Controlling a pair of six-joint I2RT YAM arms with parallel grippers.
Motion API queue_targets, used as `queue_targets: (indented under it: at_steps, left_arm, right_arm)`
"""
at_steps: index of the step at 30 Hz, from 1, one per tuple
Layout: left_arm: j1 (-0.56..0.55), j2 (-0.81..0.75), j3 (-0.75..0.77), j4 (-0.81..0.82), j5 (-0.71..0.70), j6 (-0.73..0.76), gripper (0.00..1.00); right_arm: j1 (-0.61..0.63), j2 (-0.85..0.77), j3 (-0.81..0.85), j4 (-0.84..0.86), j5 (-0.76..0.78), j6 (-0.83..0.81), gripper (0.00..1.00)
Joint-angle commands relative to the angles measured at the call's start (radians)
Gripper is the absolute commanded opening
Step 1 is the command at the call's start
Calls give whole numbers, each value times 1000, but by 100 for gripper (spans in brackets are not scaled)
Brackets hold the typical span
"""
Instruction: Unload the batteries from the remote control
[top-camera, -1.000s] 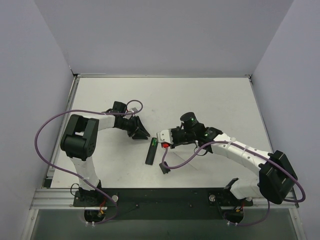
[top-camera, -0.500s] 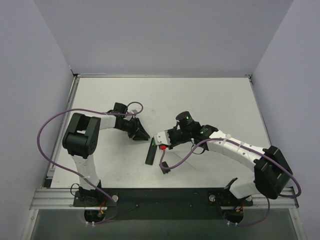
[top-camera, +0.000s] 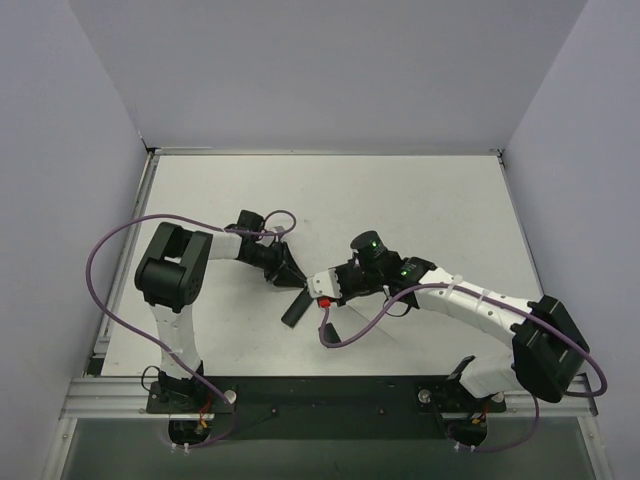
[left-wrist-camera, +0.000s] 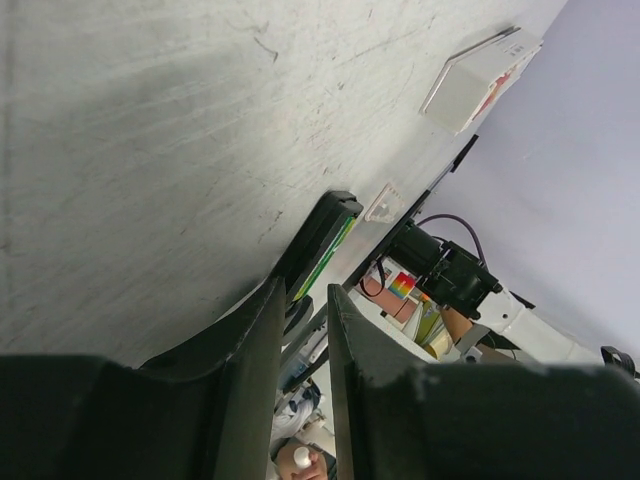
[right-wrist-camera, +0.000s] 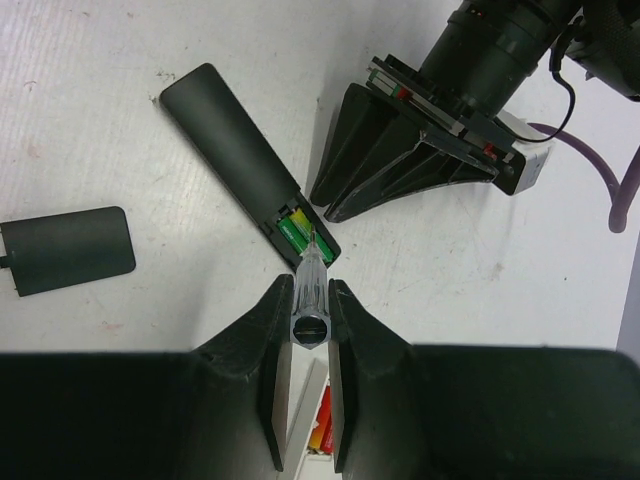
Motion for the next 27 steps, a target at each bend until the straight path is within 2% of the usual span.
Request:
queue_targets:
  at_steps: [1, 7, 13, 18, 24, 27]
  left_arm:
    - [-11, 8, 27, 40, 35, 5, 34]
    - [-20, 10, 31, 31, 47, 13, 34]
    - [4, -2, 33, -3, 21, 25, 34]
    - [29, -15, 30, -9, 10, 24, 34]
    - [43, -80, 54, -86, -43, 85, 31]
    - [38, -145, 16, -84, -56, 94, 30]
  right_arm:
    - [8, -62, -12, 11, 4, 14, 0]
    - [10, -59, -1, -15, 29, 20, 0]
    - [14, -43, 32, -35, 101, 108, 0]
    - [13, -40, 31, -38, 107, 111, 0]
    - [11, -28, 43, -38, 126, 131, 0]
    - [10, -13, 56, -67, 130, 137, 0]
